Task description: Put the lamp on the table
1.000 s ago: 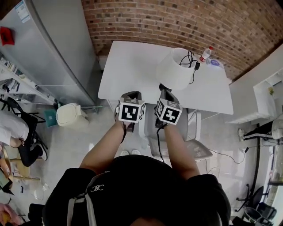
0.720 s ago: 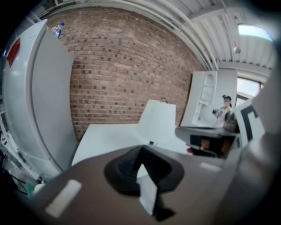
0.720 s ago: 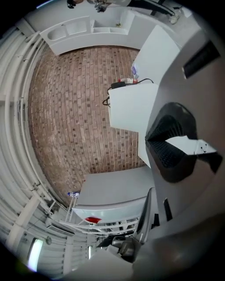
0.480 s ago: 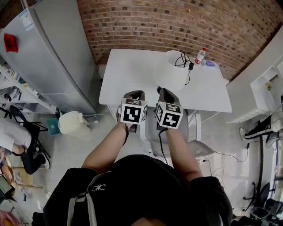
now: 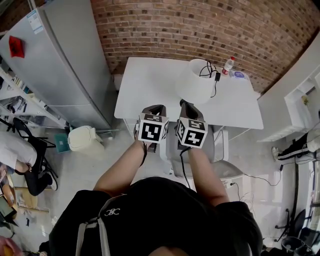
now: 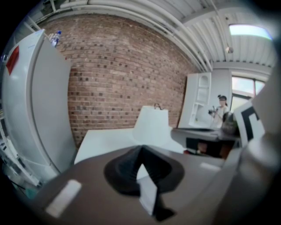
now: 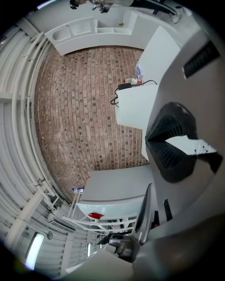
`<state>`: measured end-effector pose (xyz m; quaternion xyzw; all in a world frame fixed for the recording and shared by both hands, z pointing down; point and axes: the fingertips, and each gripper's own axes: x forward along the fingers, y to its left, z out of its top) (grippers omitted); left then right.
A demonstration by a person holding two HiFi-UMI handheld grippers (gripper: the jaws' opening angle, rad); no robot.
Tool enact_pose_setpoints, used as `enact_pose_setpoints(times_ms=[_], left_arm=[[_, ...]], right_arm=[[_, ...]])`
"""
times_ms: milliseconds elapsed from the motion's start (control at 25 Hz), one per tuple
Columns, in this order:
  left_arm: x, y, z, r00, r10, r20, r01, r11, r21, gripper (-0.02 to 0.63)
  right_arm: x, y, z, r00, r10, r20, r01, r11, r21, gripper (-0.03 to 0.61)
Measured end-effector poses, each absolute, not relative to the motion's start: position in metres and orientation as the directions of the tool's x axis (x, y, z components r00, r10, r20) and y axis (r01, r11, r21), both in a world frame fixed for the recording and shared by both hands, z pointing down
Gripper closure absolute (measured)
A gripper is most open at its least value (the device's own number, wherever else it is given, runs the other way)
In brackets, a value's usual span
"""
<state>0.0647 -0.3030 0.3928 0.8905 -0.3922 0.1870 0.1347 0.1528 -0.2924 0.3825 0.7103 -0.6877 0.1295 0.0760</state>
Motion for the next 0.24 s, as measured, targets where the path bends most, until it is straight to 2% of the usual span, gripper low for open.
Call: enact_pose_setpoints(times_ms=[240], left_arm=[[0.0599, -0.3011, 0.3943, 0.625, -0.648, 0.435, -0.748, -0.657, 0.096, 0.614]], right_arm=[[0.1436, -0.2894, 0.3845, 0.009, -0.958, 0.286, -0.997, -0.032, -0.074, 0.58]])
